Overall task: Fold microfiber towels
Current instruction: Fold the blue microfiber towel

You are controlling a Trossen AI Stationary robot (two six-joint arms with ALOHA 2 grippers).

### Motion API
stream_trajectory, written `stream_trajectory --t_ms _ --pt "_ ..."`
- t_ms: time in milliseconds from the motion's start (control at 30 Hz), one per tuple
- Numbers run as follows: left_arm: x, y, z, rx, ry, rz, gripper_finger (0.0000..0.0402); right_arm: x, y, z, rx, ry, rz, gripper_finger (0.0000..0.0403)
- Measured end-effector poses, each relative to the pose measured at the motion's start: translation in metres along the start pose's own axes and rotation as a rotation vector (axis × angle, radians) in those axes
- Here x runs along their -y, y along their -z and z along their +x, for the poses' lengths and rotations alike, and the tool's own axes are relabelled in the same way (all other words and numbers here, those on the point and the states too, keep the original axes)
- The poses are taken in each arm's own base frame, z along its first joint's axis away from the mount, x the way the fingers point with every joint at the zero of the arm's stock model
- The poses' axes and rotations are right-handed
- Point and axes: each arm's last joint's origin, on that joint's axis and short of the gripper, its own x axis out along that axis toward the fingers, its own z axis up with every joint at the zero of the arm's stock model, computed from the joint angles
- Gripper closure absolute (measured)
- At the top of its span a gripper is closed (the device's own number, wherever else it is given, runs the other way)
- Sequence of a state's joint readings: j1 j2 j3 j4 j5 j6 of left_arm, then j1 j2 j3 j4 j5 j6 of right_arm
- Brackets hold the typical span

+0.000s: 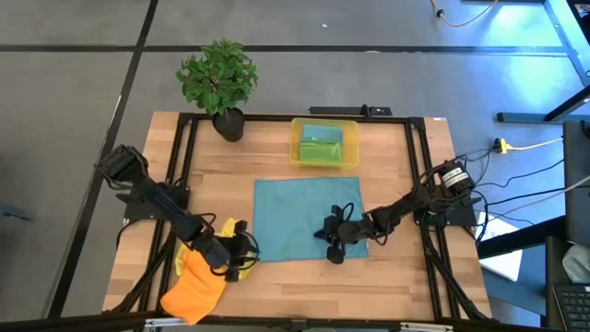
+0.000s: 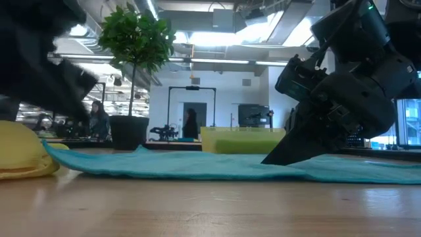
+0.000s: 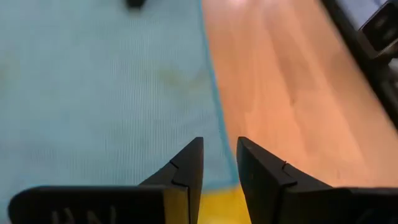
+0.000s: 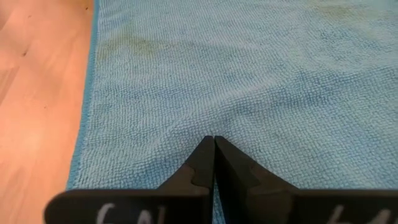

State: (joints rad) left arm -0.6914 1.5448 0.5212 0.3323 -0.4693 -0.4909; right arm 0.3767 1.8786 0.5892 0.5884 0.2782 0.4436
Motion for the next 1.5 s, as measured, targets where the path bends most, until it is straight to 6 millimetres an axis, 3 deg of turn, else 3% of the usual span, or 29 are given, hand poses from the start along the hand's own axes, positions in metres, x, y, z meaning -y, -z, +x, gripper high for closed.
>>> stream_trajectory --t_ms 167,267,467,667,833,1167,1500 --pt "0.026 -0.035 -0.003 0.111 0.051 0.196 0.0312 0.0 0.0 0.0 0.008 0.017 -0.003 0.0386" --pt "0.039 -0.055 -0.006 0.09 0.045 0.292 0.0312 0.0 0.0 0.0 0.009 0.017 0.0 0.0386" --pt "0.04 -0.078 -0.011 -0.159 -0.054 0.328 0.0312 0.001 0.0 0.0 0.009 0.019 0.0 0.0386" --pt "0.036 -0.104 -0.013 -0.226 -0.018 0.307 0.0308 0.001 0.0 0.0 0.015 0.034 -0.003 0.0386" --pt "0.036 -0.106 -0.01 -0.242 0.029 0.333 0.0289 0.001 0.0 0.0 0.015 0.034 -0.003 0.0386" --pt "0.038 -0.083 0.033 -0.381 0.02 0.388 0.0248 0.001 0.0 0.0 0.014 0.033 -0.003 0.0386" --pt "0.041 -0.056 0.03 -0.571 -0.028 0.403 0.0227 0.001 0.0 0.0 0.014 0.033 -0.003 0.0386"
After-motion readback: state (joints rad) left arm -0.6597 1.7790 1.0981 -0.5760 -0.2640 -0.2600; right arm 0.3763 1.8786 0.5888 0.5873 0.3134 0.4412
